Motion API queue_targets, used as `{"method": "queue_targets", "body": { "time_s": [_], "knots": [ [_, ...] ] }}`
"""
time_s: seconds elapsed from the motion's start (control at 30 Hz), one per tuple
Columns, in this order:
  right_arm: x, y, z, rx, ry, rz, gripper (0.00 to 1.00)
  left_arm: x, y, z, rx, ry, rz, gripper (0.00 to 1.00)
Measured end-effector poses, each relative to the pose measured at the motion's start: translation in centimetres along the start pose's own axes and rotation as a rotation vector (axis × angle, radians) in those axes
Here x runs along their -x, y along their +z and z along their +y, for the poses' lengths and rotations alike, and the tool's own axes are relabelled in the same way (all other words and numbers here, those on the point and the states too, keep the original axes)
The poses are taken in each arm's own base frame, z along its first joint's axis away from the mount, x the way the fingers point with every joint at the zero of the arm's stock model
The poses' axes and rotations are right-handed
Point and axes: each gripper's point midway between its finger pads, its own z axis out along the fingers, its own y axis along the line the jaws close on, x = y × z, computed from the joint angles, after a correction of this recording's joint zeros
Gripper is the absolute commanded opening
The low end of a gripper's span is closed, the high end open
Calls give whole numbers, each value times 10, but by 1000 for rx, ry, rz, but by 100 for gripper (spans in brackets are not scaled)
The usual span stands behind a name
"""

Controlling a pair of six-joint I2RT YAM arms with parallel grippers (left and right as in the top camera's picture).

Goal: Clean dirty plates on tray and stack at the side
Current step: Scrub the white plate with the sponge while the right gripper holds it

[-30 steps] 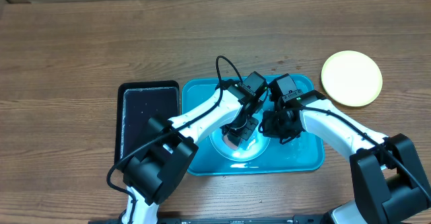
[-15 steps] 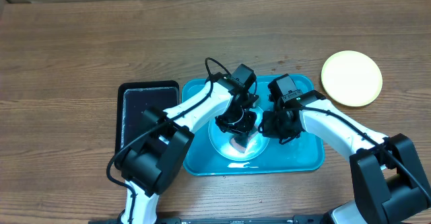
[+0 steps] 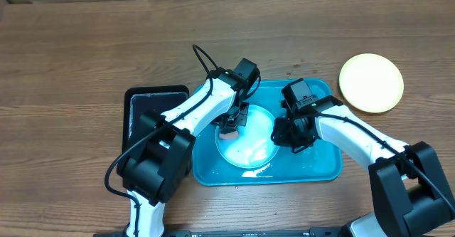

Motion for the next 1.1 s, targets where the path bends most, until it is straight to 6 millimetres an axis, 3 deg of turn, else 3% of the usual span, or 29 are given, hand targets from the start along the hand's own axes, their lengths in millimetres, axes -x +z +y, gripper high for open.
{"method": "queue_targets", "body": {
  "time_s": [0.2, 0.57, 0.87, 1.1],
  "knots": [
    [-4, 0, 2, 4, -3, 16, 4, -11, -1, -2, 21, 122, 32, 4],
    [-2, 0, -8, -38, 4, 4, 4, -34, -3, -40, -85, 463, 71, 4],
    [22, -2, -1, 18, 6, -82, 4, -54, -10, -78, -328, 533, 120, 4],
    [32, -5, -2, 60, 37, -103, 4, -58, -17, -108, -500, 545, 115, 4]
  ]
}}
